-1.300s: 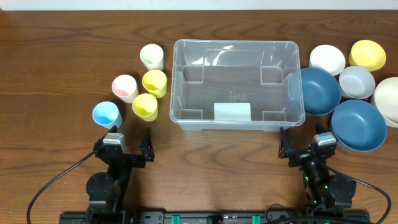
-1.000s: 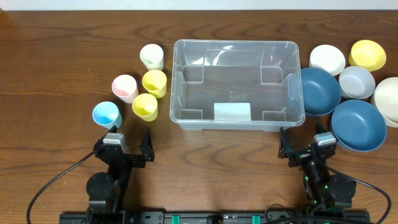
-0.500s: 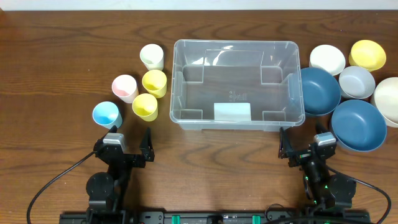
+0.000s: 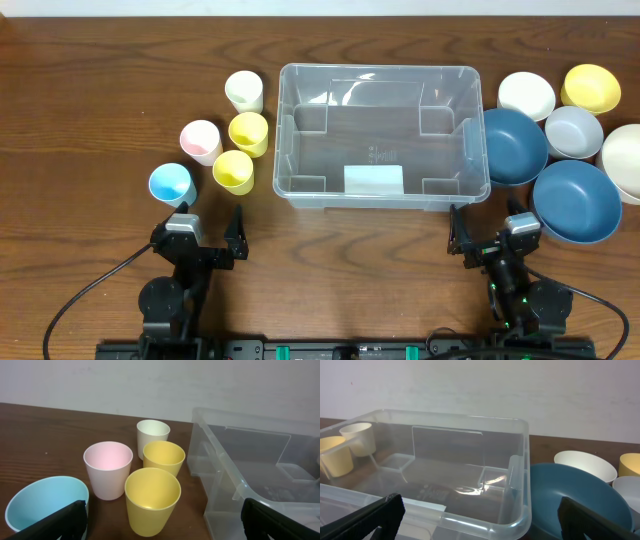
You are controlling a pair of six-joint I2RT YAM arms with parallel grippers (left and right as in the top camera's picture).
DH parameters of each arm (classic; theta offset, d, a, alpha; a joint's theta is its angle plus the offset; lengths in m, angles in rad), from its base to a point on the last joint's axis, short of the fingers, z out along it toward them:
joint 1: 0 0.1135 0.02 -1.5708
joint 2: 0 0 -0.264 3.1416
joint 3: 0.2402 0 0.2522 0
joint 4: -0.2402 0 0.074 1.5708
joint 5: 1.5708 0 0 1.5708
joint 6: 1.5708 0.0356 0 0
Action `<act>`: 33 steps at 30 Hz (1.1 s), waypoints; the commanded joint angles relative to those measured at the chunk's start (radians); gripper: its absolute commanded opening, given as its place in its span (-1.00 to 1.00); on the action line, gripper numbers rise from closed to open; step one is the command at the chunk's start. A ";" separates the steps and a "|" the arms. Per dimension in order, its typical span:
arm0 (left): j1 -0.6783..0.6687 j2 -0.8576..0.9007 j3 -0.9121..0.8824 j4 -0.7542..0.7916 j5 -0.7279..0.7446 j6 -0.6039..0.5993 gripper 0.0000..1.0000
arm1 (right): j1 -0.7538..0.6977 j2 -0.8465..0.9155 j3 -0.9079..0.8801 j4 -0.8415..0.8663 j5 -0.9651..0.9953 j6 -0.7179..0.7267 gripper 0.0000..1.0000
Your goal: Pack container
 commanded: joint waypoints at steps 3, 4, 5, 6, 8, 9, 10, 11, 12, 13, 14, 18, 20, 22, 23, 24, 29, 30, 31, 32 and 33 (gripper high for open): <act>0.006 -0.006 -0.031 -0.009 -0.009 -0.005 0.96 | 0.010 -0.009 -0.003 -0.003 0.010 -0.011 0.99; 0.006 -0.006 -0.031 -0.009 -0.009 -0.005 0.96 | 0.010 -0.009 -0.003 -0.003 0.010 -0.011 0.99; 0.006 -0.006 -0.031 -0.009 -0.009 -0.005 0.96 | 0.010 -0.009 -0.003 -0.003 0.010 -0.011 0.99; 0.006 -0.006 -0.031 -0.009 -0.009 -0.005 0.96 | 0.010 -0.009 -0.003 -0.003 0.010 -0.011 0.99; 0.006 -0.006 -0.031 -0.010 -0.009 -0.005 0.96 | 0.010 -0.009 -0.003 -0.003 0.010 -0.011 0.98; 0.006 -0.006 -0.031 -0.009 -0.009 -0.005 0.96 | 0.010 -0.009 -0.003 -0.003 0.010 -0.011 0.99; 0.006 -0.006 -0.031 -0.009 -0.009 -0.005 0.96 | 0.010 -0.009 -0.003 -0.003 0.010 -0.011 0.97; 0.006 -0.006 -0.031 -0.009 -0.009 -0.005 0.96 | 0.010 -0.009 -0.003 -0.003 0.010 -0.011 0.99; 0.006 -0.006 -0.031 -0.009 -0.009 -0.005 0.96 | 0.010 -0.009 -0.003 -0.003 0.010 -0.011 0.99; 0.006 -0.006 -0.031 -0.009 -0.009 -0.005 0.96 | 0.010 -0.009 -0.003 -0.003 0.010 -0.011 0.99; 0.006 -0.006 -0.031 -0.009 -0.009 -0.005 0.96 | 0.010 -0.009 -0.003 -0.003 0.010 -0.011 0.98; 0.006 -0.006 -0.031 -0.009 -0.009 -0.005 0.96 | 0.010 -0.009 -0.003 -0.003 0.010 -0.011 0.98; 0.006 -0.006 -0.031 -0.009 -0.009 -0.005 0.96 | 0.010 -0.009 -0.003 -0.003 0.010 -0.011 0.99; 0.006 -0.006 -0.031 -0.009 -0.009 -0.005 0.96 | 0.010 -0.009 -0.003 -0.003 0.010 -0.011 0.99; 0.006 -0.006 -0.031 -0.009 -0.009 -0.005 0.96 | 0.010 -0.009 -0.003 -0.003 0.010 -0.011 0.98; 0.006 -0.006 -0.031 -0.009 -0.009 -0.005 0.96 | 0.010 -0.009 -0.003 -0.003 0.010 -0.011 0.99; 0.006 -0.006 -0.031 -0.009 -0.009 -0.005 0.96 | 0.010 -0.009 -0.003 0.000 -0.015 0.010 0.98; 0.006 -0.006 -0.031 -0.009 -0.009 -0.005 0.96 | 0.010 -0.009 -0.003 0.000 -0.036 0.029 0.98; 0.006 -0.006 -0.031 -0.009 -0.009 -0.005 0.96 | 0.010 -0.009 -0.003 0.000 -0.059 0.058 0.98; 0.006 -0.006 -0.031 -0.009 -0.009 -0.005 0.96 | 0.010 -0.009 -0.003 0.000 -0.085 0.101 0.98; 0.006 -0.006 -0.031 -0.009 -0.009 -0.005 0.96 | 0.010 -0.009 -0.003 0.000 -0.114 0.156 0.99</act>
